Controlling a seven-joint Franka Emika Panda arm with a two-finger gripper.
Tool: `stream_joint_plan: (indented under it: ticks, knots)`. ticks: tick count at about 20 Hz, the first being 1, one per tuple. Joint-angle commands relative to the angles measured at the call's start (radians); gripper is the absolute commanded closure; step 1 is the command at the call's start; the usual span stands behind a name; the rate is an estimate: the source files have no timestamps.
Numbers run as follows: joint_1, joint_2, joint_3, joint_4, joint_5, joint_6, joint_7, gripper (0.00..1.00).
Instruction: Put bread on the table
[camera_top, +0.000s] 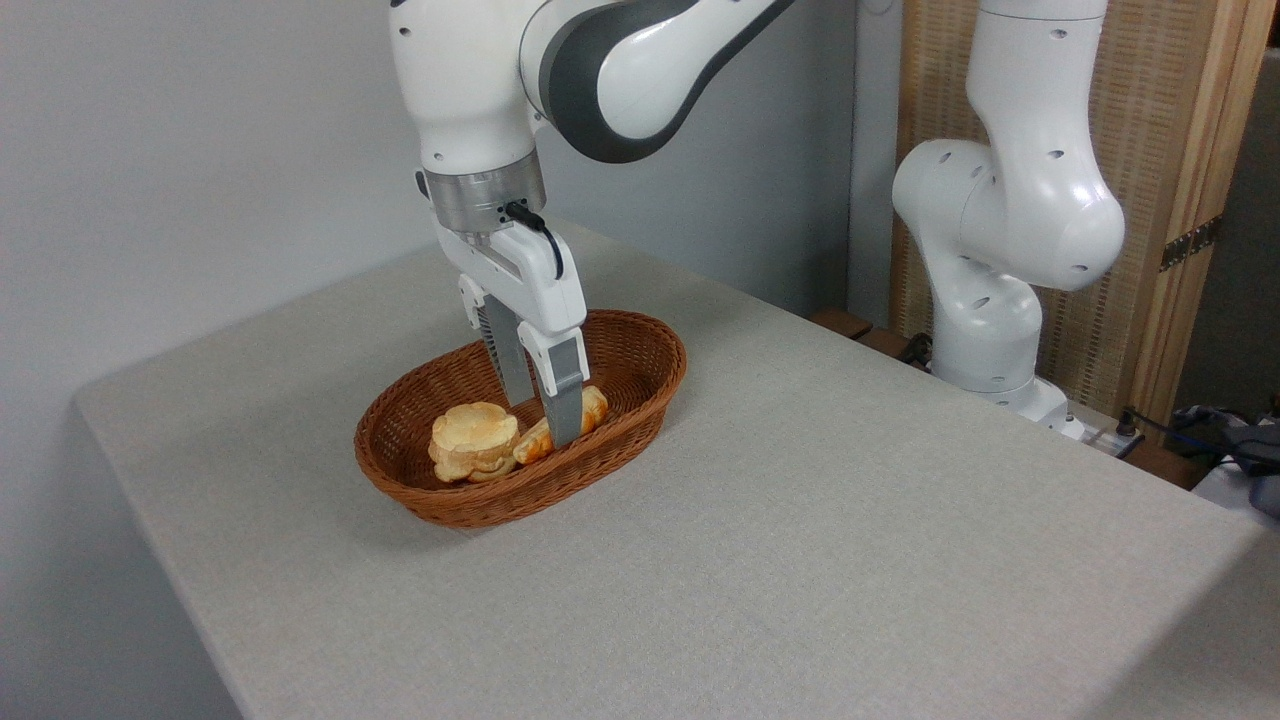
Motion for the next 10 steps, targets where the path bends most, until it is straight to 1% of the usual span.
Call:
stream_joint_plan:
  ticks: [1,4,10]
  knots:
    - [-0.006,-0.013,0.004,-0.012,0.016,0.016,-0.004,0.7]
    - [-0.006,-0.014,0.006,-0.012,0.016,0.016,-0.004,0.75]
    - [-0.006,-0.016,0.004,-0.012,0.016,0.013,-0.004,0.75]
